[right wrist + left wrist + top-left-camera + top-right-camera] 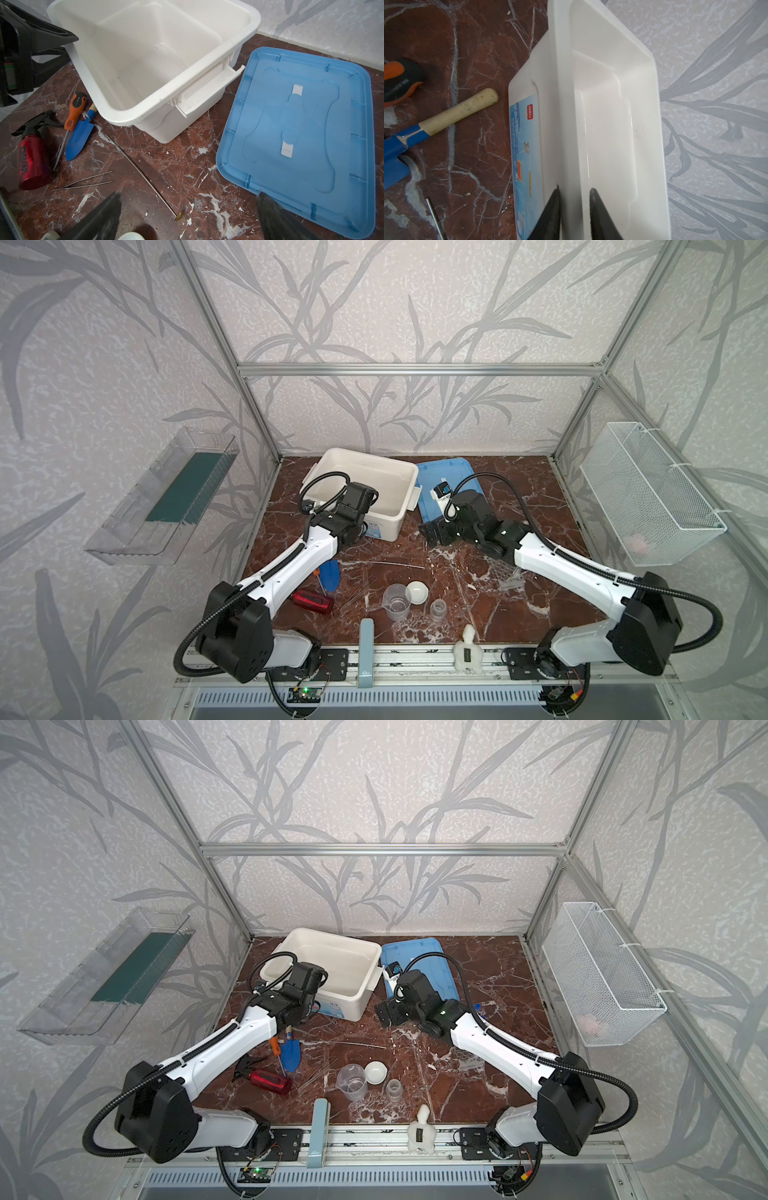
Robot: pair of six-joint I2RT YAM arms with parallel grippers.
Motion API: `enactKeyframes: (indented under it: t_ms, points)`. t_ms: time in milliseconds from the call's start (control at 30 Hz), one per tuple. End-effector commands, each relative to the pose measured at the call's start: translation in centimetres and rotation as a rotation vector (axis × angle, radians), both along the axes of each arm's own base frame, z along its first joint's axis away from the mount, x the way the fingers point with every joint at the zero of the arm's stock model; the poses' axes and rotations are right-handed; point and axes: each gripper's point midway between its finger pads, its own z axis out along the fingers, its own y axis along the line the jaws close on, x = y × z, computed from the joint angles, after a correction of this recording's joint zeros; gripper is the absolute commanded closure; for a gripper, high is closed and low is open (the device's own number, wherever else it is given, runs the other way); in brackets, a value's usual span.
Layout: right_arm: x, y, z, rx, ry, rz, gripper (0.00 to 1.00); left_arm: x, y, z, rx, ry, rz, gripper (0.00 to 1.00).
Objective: Organize the chemistry lab equipment
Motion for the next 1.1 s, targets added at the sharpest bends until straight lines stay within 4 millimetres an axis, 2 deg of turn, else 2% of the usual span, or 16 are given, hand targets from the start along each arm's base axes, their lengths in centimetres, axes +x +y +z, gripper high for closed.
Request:
enactKeyframes:
  t_ms: [0,167,267,367,500,633,800,900,933,1067]
  points:
    - [0.0,-0.2,0.5,-0.007,-0.023,-0.003,0.01,-0.3,-1.1,-0.3,0.007,0.003,-0.043,0.58]
    - [0.0,-0.3,0.6,-0.009,-0.027,-0.005,0.01,-0.8,-3.4,0.7,0.012,-0.02,-0.144,0.3]
    - [0.1,-0.6,1.0,-0.007,-0.042,-0.021,0.01,-1.3,-6.2,0.6,-0.023,-0.024,-0.229,0.19]
    - [0.3,-1.3,1.8,0.015,-0.07,-0.067,0.01,-1.5,-8.8,0.7,-0.033,-0.035,-0.3,0.12]
    - [0.4,-1.9,2.5,0.032,-0.088,-0.098,0.01,-0.5,-10.9,0.6,-0.013,-0.031,-0.355,0.11]
    - [0.1,-2.6,2.5,0.01,-0.087,-0.111,0.01,0.9,-13.3,-0.2,-0.029,-0.021,-0.426,0.11]
    - [-0.5,-4.6,2.3,-0.007,-0.097,-0.176,0.01,2.4,-15.6,-0.6,-0.012,-0.034,-0.492,0.11]
    - [-1.0,-5.8,2.4,-0.015,-0.102,-0.198,0.01,3.1,-17.2,-0.5,-0.011,-0.042,-0.547,0.05]
    - [-1.2,-6.0,2.4,-0.018,-0.102,-0.201,0.01,3.2,-17.7,-0.4,-0.013,-0.044,-0.564,0.02]
    - [-1.7,-7.5,2.3,-0.025,-0.099,-0.228,0.01,3.7,-20.1,1.7,0.069,-0.126,-0.682,0.01]
